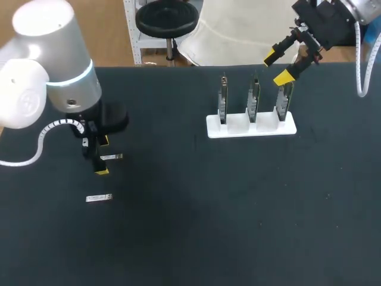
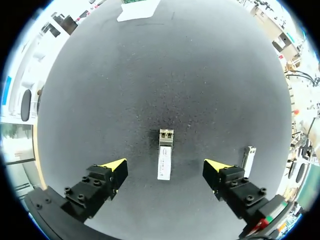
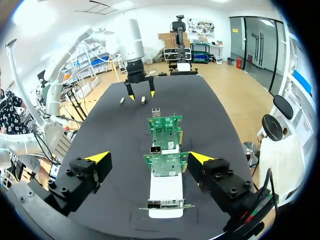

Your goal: Pick up the optical module with the left hand, and insert it into the network port with the right hand.

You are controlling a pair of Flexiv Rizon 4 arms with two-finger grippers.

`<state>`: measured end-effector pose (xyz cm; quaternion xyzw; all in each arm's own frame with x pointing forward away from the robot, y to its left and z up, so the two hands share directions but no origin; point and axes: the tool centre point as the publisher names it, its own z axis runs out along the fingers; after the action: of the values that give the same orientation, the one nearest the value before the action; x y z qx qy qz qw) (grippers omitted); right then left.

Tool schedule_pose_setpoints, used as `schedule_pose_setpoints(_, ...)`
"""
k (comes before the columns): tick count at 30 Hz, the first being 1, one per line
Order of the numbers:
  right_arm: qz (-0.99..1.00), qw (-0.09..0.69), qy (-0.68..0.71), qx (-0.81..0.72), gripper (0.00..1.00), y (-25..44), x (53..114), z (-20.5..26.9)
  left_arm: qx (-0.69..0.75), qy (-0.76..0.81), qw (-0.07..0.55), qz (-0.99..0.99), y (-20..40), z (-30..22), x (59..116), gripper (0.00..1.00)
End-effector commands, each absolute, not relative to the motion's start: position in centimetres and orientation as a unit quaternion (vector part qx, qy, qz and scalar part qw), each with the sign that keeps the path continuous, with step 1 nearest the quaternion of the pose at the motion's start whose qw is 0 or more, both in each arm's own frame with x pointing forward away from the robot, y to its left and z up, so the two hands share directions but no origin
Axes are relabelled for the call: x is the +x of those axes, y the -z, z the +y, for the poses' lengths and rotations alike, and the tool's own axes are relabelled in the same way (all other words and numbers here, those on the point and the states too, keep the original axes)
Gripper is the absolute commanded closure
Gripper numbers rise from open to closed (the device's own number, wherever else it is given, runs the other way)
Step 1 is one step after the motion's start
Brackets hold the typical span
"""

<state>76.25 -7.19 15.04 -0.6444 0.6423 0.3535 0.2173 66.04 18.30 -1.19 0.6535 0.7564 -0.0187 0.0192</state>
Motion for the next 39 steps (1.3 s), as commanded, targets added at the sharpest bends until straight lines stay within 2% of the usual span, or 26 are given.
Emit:
schedule_pose_setpoints(1,0.643,0.218,-0.352,-0.644,0.00,-15.0,76.2,-7.2,0.653,0.021,0.014,0.757,1.6,18.2,66.3,0.00)
schedule_pose_setpoints(17,0.643,0.218,-0.352,-0.644,0.00,-15.0,76.2,-7.2,0.653,0.016,-0.003,0.757,2.5,18.4,65.8,0.00)
schedule_pose_setpoints(18,0.643,0.218,-0.352,-0.644,0.00,-15.0,76.2,-7.2,0.654,0.017,-0.003,0.757,2.5,18.4,65.8,0.37)
schedule_pose_setpoints(21,0.643,0.218,-0.352,-0.644,0.00,-15.0,76.2,-7.2,0.654,0.018,-0.002,0.756,2.6,18.4,65.8,1.00)
schedule_pose_setpoints(39,0.643,0.218,-0.352,-0.644,0.00,-15.0,76.2,-7.2,0.654,0.016,0.000,0.756,2.6,18.2,65.8,1.00)
